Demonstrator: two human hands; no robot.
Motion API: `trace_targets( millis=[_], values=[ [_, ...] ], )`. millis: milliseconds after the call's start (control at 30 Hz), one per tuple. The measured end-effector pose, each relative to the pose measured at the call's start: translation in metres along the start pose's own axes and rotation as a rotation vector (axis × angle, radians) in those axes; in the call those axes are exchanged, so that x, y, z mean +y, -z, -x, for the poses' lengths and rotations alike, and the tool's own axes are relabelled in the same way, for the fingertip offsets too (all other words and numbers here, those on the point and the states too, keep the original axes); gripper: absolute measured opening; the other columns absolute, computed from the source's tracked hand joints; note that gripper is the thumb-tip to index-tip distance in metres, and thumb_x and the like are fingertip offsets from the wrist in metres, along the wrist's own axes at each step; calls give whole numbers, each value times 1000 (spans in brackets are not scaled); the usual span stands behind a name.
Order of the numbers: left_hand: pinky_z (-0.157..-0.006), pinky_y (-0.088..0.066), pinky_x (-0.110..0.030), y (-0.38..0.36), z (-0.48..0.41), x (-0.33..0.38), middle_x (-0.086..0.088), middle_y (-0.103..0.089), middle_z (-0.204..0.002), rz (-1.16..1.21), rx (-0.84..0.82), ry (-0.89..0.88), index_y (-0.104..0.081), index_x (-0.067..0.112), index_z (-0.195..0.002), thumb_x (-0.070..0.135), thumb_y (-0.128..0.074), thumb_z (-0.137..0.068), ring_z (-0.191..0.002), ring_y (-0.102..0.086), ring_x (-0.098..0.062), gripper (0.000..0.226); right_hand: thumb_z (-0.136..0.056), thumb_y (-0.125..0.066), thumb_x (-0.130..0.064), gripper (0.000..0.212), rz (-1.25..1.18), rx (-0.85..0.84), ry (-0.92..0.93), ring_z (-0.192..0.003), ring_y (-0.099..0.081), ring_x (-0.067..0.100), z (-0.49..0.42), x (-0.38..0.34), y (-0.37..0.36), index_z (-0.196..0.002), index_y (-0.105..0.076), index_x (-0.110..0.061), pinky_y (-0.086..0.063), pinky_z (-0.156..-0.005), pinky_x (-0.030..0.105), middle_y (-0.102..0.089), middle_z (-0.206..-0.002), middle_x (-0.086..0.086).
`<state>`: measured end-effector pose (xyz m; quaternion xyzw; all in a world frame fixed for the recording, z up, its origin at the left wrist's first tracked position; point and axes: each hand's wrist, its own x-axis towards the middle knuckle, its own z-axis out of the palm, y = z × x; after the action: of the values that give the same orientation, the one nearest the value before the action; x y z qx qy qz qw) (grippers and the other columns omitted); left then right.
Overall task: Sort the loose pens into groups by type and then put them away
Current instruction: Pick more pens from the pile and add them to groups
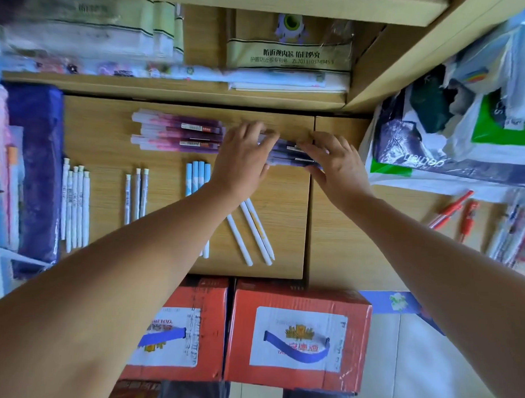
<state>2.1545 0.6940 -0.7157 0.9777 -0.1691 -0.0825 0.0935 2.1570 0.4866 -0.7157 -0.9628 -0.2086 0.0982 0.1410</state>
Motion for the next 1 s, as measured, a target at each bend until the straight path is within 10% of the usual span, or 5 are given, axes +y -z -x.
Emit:
trace_targets(
  millis=[467, 733, 1000],
  values=[
    [-106, -38, -46, 15, 8, 32, -18, -48, -134, -58, -14, -33, -49, 6, -131, 19, -71, -75, -126, -45, -35, 61, -83, -67, -14, 54, -126, 23, -60, -121, -48, 32, 26, -1, 11, -134, -50, -12, -42, -98, 44, -48, -139, 11],
    [-86, -44, -40, 20, 21, 139, -8, -55, -106, 57, 11, -152, -61, 13, -102, 13, -60, -70, -101, -53, -29, 32, -84, -53, -5, 29, -316, 129, -45, -93, -60, 29, 113, 43, 43, -111, -63, -8, -49, -80, 38, -61, -103, 9],
    [-87, -50, -42, -21, 21, 259, -9, -50, -122, 268, -245, -60, -51, 19, -131, 12, -63, -83, -112, -50, -27, 50, -82, -58, -5, 36, -220, 75, -539, -90, -59, 37, 209, 130, 54, -118, -54, -12, -46, -55, 36, -49, -127, 15]
  ],
)
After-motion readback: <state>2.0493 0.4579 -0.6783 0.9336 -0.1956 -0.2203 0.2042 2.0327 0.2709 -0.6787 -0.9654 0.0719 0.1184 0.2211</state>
